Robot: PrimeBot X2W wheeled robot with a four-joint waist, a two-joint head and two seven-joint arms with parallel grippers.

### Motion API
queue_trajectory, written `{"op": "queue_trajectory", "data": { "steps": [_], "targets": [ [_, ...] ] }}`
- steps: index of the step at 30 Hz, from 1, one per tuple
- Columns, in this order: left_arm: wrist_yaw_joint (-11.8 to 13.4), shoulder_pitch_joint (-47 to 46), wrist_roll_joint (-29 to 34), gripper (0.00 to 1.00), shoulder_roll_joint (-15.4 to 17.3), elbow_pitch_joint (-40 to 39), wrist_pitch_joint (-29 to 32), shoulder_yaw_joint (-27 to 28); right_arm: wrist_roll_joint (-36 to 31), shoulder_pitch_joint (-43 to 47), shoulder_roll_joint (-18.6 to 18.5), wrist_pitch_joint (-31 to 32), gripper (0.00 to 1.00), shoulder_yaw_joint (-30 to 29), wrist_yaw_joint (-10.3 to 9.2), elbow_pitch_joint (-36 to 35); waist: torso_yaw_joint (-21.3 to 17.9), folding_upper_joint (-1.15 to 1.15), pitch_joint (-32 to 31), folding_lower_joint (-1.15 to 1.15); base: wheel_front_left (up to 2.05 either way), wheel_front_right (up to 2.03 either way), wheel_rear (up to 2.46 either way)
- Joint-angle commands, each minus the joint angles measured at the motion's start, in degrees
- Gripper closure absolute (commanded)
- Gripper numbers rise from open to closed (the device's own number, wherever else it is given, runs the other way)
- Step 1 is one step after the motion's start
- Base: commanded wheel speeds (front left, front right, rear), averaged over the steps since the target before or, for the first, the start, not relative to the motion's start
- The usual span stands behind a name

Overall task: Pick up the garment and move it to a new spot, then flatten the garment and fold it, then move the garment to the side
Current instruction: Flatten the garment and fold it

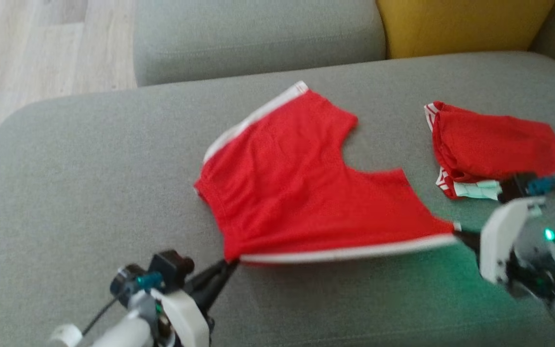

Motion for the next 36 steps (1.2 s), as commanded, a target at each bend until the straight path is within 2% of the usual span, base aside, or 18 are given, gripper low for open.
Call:
{"op": "queue_trajectory", "data": {
  "steps": [1,6,10,14,21,28,36],
  "targets": [
    [0.59,-1.48,-0.51,1.0,2.6,-2.52,0.38,2.03,0.92,0.71,-2.9,1.39,1.0,-0.58,0.36,-2.75,0.19,0.0,-0.47,0.0,0.0,0.0,0.0],
    [1.95,2.1,-1.23,1.0,5.27,-10.36,4.13,0.85,3.84,7.1,-7.2,8.98,1.0,-4.14,0.36,-11.06,0.55,0.0,-0.94,0.0,0.0,0.0,0.0],
    [3.36,2.36,-1.5,1.0,6.59,-14.53,5.24,1.51,2.79,8.95,-7.89,11.2,1.0,-9.28,0.36,-16.15,1.2,0.0,-0.56,0.0,0.0,0.0,0.0],
    [4.74,0.58,-1.7,1.0,6.83,-17.17,5.65,3.11,-0.32,8.49,-5.94,12.81,1.0,-14.1,0.36,-19.27,2.15,0.0,0.47,0.0,0.0,0.0,0.0],
    [5.7,-3.4,-1.86,1.0,7.15,-19.43,5.3,5.85,-5.93,4.14,-1.53,15.57,1.0,-19.75,0.36,-22.06,3.97,0.0,3.78,0.0,0.0,0.0,0.0],
    [5.3,-7.01,-2.01,1.0,6.57,-18.94,5.13,7.05,-10.43,-3.4,1.72,16.54,1.0,-22.25,0.36,-20.24,6.06,0.0,7.57,0.0,0.0,0.0,0.0],
    [4.39,-12.23,-2.16,1.0,4.6,-16.0,4.67,8.06,-14.49,-14.63,3.34,14.83,1.0,-21.08,0.36,-16.02,9.05,0.0,13.42,0.0,0.0,0.0,0.0]
  ]
}}
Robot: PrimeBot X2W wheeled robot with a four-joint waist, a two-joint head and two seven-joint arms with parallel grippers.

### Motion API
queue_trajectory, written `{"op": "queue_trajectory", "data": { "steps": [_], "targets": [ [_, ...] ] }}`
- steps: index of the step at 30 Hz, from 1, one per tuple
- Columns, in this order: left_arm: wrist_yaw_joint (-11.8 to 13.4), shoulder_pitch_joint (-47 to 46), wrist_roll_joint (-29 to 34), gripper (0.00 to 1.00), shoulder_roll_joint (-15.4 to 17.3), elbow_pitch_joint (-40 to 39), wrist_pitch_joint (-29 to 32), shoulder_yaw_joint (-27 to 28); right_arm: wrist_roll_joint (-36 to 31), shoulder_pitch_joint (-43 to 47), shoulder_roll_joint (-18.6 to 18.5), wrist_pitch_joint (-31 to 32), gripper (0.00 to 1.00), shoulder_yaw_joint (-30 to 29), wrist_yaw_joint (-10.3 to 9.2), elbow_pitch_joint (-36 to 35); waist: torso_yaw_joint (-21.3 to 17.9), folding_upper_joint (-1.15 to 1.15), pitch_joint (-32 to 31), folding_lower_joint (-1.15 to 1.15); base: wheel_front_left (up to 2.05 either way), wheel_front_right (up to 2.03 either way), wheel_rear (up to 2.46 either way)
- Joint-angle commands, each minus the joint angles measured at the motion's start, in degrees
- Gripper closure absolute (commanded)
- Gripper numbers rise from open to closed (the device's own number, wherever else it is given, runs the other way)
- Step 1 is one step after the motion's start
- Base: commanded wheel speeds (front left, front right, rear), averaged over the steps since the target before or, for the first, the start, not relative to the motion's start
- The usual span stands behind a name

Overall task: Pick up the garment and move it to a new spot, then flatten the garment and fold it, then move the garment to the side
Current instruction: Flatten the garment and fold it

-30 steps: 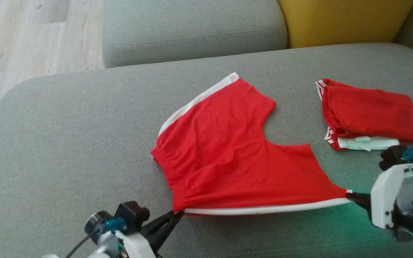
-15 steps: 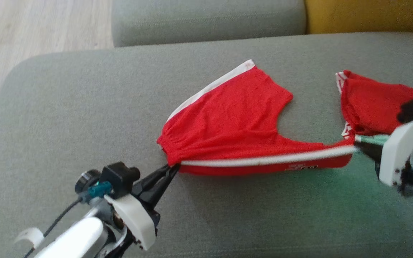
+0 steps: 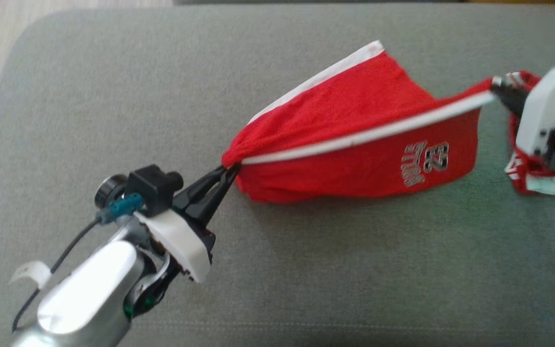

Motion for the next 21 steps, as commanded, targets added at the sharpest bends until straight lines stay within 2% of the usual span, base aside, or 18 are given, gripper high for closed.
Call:
{"op": "queue_trajectory", "data": {
  "steps": [1,11,21],
  "targets": [
    [-0.05,-3.57,-0.39,1.0,1.13,-0.42,-0.49,3.29,-0.86,-3.71,-0.78,-0.93,1.0,0.59,0.36,-0.96,1.79,0.0,2.68,0.0,0.0,0.0,0.0],
    [-0.6,-8.81,-0.13,1.0,-2.16,5.01,-2.58,3.89,-4.09,-16.73,-0.09,-4.82,1.0,6.97,0.36,7.98,4.99,0.0,8.88,0.0,0.0,0.0,0.0],
    [-2.34,-13.35,-0.03,1.0,-5.28,10.66,-4.03,2.92,-6.09,-25.94,0.21,-10.22,1.0,11.81,0.36,17.53,7.72,0.0,13.12,0.0,0.0,0.0,0.0]
  ]
}}
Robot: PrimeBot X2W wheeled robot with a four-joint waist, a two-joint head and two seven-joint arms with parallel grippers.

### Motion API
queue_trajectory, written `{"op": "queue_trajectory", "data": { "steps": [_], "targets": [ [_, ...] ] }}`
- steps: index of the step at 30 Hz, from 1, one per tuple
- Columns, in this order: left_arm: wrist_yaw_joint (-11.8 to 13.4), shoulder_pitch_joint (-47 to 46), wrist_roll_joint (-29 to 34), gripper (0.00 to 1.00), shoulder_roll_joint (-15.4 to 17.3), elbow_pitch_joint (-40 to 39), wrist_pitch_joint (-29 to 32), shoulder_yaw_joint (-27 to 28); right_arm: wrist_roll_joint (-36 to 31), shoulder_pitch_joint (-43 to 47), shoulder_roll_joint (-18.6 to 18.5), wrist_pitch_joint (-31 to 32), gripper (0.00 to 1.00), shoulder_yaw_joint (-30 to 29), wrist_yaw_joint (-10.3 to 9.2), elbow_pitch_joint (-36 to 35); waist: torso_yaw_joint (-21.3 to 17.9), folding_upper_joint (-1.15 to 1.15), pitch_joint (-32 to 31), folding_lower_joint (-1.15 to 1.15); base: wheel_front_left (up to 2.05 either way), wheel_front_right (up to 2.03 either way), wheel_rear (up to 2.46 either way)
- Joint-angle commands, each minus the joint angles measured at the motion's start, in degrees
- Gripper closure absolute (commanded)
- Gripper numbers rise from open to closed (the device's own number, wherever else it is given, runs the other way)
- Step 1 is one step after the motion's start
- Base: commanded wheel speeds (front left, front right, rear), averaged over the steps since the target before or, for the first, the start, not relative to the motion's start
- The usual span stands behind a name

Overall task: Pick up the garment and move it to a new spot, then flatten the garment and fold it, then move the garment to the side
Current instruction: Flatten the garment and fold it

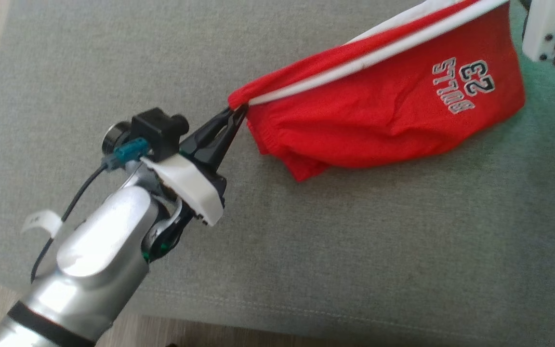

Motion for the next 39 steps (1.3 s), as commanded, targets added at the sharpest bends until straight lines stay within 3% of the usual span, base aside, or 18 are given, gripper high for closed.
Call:
{"op": "queue_trajectory", "data": {
  "steps": [1,6,7,8,9,10,11,12,13,19,27,33,39],
  "targets": [
    [-0.44,-2.89,0.06,1.0,1.43,-0.39,-0.54,1.93,-0.63,-2.56,0.03,-1.24,1.0,0.49,0.36,-0.51,0.82,0.0,1.17,0.0,0.0,0.0,0.0],
    [-0.95,-4.99,0.53,1.0,0.04,2.07,-1.25,1.26,-1.44,-5.76,0.26,-5.24,1.0,2.63,0.36,3.46,1.38,0.0,2.99,0.0,0.0,0.0,0.0],
    [-1.01,-5.33,0.57,1.0,-0.2,2.59,-1.38,1.18,-2.24,-6.41,0.15,-6.57,0.91,3.25,0.36,4.21,1.37,0.0,3.27,0.0,0.0,0.0,0.0],
    [-1.05,-5.62,0.56,1.0,-0.4,3.12,-1.45,1.14,-3.06,-7.05,0.1,-8.1,0.13,3.77,0.36,5.03,1.28,0.0,3.54,0.0,0.0,0.0,0.0],
    [-1.07,-5.9,0.6,0.9,-0.57,3.62,-1.56,1.12,-3.62,-7.61,0.24,-9.6,0.0,3.91,0.36,6.06,1.2,0.0,3.74,0.0,0.0,0.0,0.0],
    [-1.07,-5.9,0.6,0.9,-0.57,3.62,-1.56,1.12,-3.62,-7.61,0.24,-9.6,0.0,3.91,0.36,6.06,1.2,0.0,3.74,0.0,0.0,0.0,0.0],
    [-1.02,-6.17,0.73,0.56,-0.7,4.15,-1.69,1.09,-3.84,-8.05,0.64,-10.88,0.0,3.89,0.36,7.17,1.1,0.0,3.86,0.0,0.0,0.0,0.0],
    [-0.92,-6.4,0.9,0.12,-0.8,4.62,-1.84,1.08,-3.91,-8.42,1.07,-12.3,0.0,3.84,0.36,8.08,0.95,0.0,3.92,0.0,0.0,0.0,0.0],
    [-0.79,-6.55,1.02,0.0,-0.86,5.11,-2.0,1.1,-3.96,-8.69,1.54,-13.92,0.0,3.69,0.36,9.03,0.72,0.0,3.86,0.0,0.0,0.0,0.0],
    [0.7,-6.24,0.96,0.0,-0.85,7.91,-3.04,2.09,-3.23,-7.11,3.59,-24.6,0.0,3.89,0.36,12.84,-1.2,0.0,1.41,0.0,0.0,0.0,0.0],
    [4.07,-2.83,-1.47,0.0,0.09,9.13,-4.41,6.6,2.7,0.87,4.9,-36.62,0.0,6.13,0.36,11.4,-4.96,0.0,-5.69,0.0,0.0,0.0,0.0],
    [7.27,0.95,-2.95,0.0,0.92,6.51,-4.91,11.82,5.27,7.65,5.17,-43.65,0.0,6.42,0.36,8.56,-7.69,0.0,-10.32,0.0,0.0,0.0,0.0],
    [9.91,6.58,-1.16,0.0,0.11,-0.35,-4.97,19.5,3.44,15.04,6.57,-49.77,0.0,4.27,0.36,5.51,-9.94,0.0,-14.21,0.0,0.0,0.0,0.0]
  ]
}}
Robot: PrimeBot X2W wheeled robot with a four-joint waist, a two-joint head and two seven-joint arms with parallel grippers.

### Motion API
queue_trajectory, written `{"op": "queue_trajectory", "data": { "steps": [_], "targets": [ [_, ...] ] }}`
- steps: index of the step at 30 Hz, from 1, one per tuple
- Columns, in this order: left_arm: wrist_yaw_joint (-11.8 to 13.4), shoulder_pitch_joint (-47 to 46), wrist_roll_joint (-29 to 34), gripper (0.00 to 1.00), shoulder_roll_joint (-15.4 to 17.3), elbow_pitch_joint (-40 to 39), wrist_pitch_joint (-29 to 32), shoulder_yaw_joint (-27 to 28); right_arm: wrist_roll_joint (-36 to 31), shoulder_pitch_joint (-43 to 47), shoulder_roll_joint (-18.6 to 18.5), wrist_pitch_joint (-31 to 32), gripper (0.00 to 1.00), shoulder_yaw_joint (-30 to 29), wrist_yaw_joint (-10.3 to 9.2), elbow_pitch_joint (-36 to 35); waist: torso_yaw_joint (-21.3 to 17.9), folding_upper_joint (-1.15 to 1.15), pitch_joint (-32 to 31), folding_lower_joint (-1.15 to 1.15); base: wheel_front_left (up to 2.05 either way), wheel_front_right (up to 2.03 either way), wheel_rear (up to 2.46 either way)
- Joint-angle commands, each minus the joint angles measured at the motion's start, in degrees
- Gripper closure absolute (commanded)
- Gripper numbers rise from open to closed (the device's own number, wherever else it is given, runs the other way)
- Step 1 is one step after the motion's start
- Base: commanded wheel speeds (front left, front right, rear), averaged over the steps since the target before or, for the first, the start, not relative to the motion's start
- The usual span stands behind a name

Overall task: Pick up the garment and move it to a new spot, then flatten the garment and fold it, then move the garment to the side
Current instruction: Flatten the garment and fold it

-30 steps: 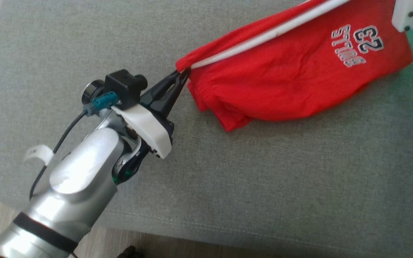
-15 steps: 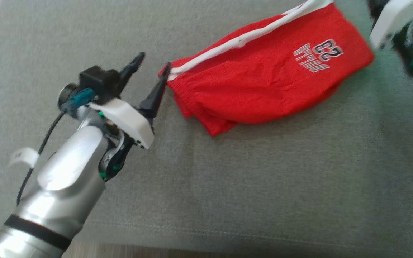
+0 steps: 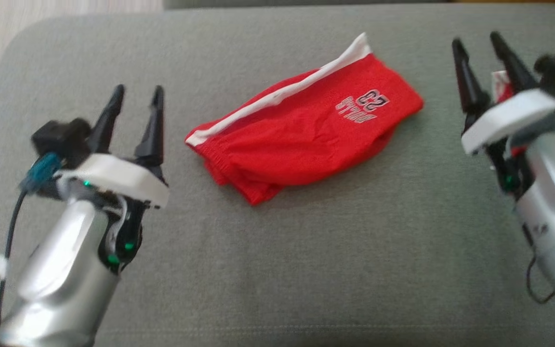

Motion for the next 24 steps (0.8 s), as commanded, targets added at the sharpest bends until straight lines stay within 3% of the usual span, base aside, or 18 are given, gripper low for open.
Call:
{"op": "queue_trajectory", "data": {
  "steps": [1,9,15,24],
  "targets": [
    [0.73,0.44,1.42,0.0,1.15,-3.48,-0.67,4.7,-1.4,1.89,1.1,-1.61,0.0,-1.21,0.36,-2.59,-2.07,0.0,-2.51,0.0,0.0,0.0,0.0],
    [0.44,10.38,7.41,0.0,-4.23,-11.21,-0.68,14.82,-11.23,14.47,5.71,-3.32,0.0,-10.98,0.36,-10.65,-4.48,0.0,-5.92,0.0,0.0,0.0,0.0],
    [-2.25,16.72,13.61,0.0,-8.79,-13.37,-0.68,19.6,-20.27,26.24,12.05,-3.37,0.0,-19.18,0.36,-20.56,-5.72,0.0,-7.28,0.0,0.0,0.0,0.0],
    [-6.23,23.07,19.27,0.0,-13.87,-14.1,-0.68,24.58,-26.78,36.27,16.34,-3.38,0.0,-23.25,0.36,-27.27,-6.61,0.0,-8.42,0.0,0.0,0.0,0.0]
  ]
}}
